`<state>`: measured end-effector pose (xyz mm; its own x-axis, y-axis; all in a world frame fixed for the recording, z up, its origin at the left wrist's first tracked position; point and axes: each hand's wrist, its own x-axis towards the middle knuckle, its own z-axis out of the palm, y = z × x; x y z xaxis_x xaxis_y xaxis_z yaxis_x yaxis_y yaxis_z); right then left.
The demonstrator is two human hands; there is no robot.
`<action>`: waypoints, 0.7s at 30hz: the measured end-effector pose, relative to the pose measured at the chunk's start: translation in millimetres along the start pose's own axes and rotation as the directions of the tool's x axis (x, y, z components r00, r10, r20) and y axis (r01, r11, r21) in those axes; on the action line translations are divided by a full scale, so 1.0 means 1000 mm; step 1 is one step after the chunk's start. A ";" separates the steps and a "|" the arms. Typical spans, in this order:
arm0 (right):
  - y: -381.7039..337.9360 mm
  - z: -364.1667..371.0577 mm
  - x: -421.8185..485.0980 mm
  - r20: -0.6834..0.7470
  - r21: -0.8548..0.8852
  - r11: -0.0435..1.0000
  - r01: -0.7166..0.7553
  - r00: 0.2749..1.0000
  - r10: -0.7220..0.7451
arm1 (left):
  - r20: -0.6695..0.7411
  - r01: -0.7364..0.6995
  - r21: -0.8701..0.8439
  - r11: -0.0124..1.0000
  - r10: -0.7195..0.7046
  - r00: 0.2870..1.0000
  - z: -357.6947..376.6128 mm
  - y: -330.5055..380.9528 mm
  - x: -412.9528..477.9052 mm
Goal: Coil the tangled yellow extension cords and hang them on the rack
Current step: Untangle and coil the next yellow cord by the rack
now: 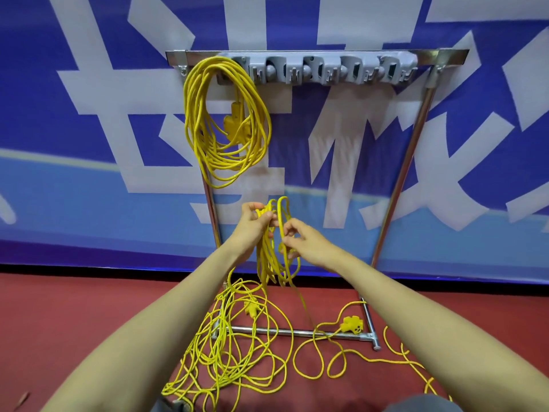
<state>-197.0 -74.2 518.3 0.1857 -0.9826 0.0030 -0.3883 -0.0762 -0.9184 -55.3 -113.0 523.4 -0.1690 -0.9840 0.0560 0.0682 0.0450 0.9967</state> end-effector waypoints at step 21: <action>-0.052 -0.016 0.024 -0.051 0.390 0.872 -0.296 0.938 0.342 | -0.037 -0.101 0.136 0.986 0.107 0.994 -0.009 -0.013 -0.009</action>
<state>-186.7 -96.4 572.7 -0.0049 -0.9567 -0.2909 -0.0413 0.2909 -0.9559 -46.3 -106.4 509.7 -0.1238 -0.9793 0.1604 -0.0491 0.1675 0.9846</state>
